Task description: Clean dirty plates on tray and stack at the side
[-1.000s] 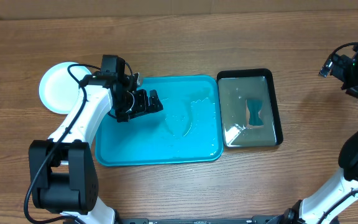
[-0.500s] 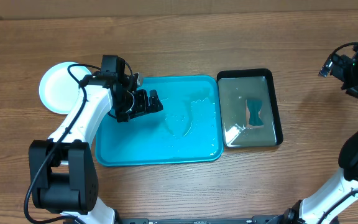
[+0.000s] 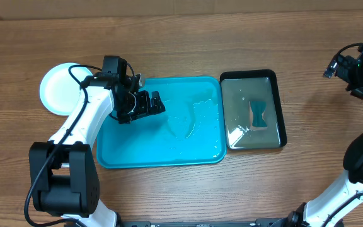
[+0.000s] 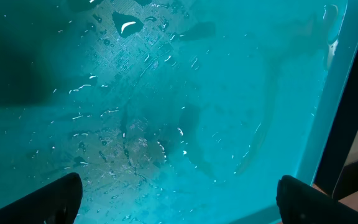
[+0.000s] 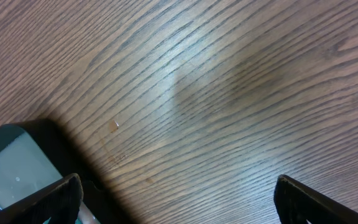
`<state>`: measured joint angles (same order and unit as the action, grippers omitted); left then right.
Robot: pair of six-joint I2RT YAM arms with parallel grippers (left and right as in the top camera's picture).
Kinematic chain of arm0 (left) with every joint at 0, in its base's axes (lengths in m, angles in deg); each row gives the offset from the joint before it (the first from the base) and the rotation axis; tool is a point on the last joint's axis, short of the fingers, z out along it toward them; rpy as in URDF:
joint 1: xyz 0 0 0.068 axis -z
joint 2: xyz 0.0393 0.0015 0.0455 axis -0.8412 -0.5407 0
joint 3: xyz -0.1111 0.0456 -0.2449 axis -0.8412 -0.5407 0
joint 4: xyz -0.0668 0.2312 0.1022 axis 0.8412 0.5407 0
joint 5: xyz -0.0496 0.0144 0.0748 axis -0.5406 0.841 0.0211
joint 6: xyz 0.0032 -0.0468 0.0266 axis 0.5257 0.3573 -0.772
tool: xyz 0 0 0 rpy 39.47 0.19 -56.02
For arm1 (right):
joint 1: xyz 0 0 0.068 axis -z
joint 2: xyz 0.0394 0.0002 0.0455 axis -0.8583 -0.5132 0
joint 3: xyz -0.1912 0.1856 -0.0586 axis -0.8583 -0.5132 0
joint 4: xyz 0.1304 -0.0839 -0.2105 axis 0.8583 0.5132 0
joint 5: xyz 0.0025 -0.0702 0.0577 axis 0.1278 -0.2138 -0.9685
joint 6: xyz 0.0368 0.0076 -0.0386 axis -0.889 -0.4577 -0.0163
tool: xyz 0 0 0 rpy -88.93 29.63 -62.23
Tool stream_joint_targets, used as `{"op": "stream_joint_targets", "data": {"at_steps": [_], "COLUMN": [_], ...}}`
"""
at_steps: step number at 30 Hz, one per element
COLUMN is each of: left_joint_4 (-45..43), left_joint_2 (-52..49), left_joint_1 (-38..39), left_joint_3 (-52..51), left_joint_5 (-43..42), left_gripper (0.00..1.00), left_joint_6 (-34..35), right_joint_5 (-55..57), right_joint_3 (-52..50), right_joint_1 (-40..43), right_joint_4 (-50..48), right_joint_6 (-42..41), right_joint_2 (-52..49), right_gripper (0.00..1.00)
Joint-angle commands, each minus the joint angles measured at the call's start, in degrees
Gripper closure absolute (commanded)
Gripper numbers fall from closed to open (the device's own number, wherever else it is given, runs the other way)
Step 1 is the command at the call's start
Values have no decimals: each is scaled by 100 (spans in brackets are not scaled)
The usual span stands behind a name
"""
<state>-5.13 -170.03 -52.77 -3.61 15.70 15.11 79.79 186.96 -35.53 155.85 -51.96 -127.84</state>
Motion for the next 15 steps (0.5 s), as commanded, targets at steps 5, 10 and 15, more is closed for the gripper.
{"op": "stream_joint_targets", "data": {"at_steps": [5,10,15], "left_joint_4": [-17,-48,-48], "left_joint_2": [13,13,13], "left_joint_1": [2,2,2], "left_joint_3": [-31,-31,-31], "left_joint_5": [37,37,39], "left_gripper": [0,0,0], "left_joint_6": [-66,-66,-66], "right_joint_5": [24,24,24], "right_joint_3": [39,39,39], "right_joint_1": [15,15,15], "right_joint_4": [-35,-33,-33], "right_joint_6": [-22,-22,-22], "right_joint_2": [20,20,20], "right_gripper": [0,0,0]}}
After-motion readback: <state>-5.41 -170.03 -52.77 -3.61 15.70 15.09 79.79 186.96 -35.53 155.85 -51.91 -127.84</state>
